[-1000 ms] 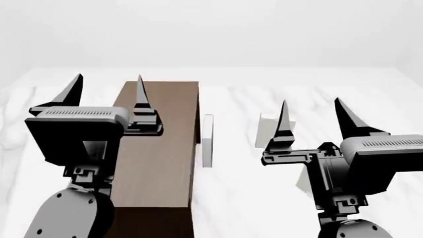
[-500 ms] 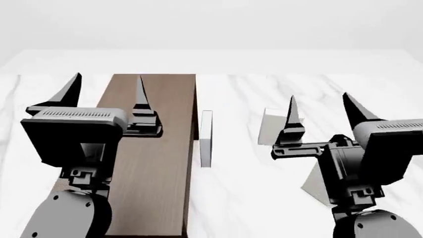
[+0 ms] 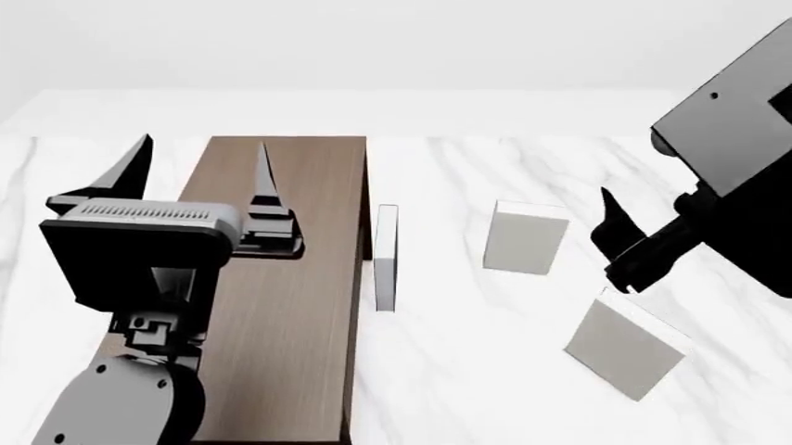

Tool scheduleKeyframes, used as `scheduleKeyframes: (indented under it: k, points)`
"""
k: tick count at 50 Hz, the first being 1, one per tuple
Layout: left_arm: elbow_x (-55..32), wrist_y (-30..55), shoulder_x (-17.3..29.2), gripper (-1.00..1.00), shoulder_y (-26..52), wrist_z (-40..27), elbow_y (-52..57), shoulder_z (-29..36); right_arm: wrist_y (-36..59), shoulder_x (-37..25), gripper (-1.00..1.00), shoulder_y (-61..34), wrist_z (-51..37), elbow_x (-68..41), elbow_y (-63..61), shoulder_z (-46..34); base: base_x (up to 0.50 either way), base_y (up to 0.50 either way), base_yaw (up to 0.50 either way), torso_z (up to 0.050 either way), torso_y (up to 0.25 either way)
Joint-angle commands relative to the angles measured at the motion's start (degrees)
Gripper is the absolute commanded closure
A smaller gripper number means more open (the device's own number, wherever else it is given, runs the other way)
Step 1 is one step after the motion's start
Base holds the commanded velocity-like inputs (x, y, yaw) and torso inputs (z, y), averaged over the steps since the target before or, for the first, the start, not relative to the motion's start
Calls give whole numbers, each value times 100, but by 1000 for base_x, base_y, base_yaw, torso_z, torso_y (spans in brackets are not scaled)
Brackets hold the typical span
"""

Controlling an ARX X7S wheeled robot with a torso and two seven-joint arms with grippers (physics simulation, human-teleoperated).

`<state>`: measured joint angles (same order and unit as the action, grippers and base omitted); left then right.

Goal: Pick up the book on the right and place it under the cabinet shelf.

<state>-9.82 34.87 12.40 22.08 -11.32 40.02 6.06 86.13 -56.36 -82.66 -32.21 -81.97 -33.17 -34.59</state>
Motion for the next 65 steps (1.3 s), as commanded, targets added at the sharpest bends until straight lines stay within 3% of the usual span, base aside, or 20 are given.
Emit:
scheduleKeyframes:
  k: [1, 4, 11, 21, 35, 46, 65]
  points:
    - [-28, -120, 45, -100, 58, 13, -151, 6, 355, -1158, -100, -2285, 1187, -265, 302, -2956, 0, 0, 0, 0, 0]
    - [-48, -214, 37, -100, 100, 41, -291, 15, 348, -1212, -100, -2516, 1770, 203, 239, -3591, 0, 0, 0, 0, 0]
    - [17, -395, 36, -100, 115, 55, -536, 140, -261, -1231, -100, -2067, 3006, 1669, 595, -4668, 0, 0, 0, 0, 0]
    - [114, -487, 74, -100, 109, 29, -704, 286, -1009, -952, -100, -1642, 3763, 2574, 1416, -5343, 0, 0, 0, 0, 0]
    - [159, -510, 132, -100, 136, -34, -805, 325, -2017, -289, -100, -1086, 3927, 3025, 2801, -5421, 0, 0, 0, 0, 0]
    - [203, -550, 166, -100, 156, -72, -839, 417, -3072, 194, -100, -124, 3951, 2983, 3912, -5345, 0, 0, 0, 0, 0]
    - [195, -530, 232, -100, 146, -135, -755, 466, -3596, 500, -100, 505, 3904, 2909, 4381, -5306, 0, 0, 0, 0, 0]
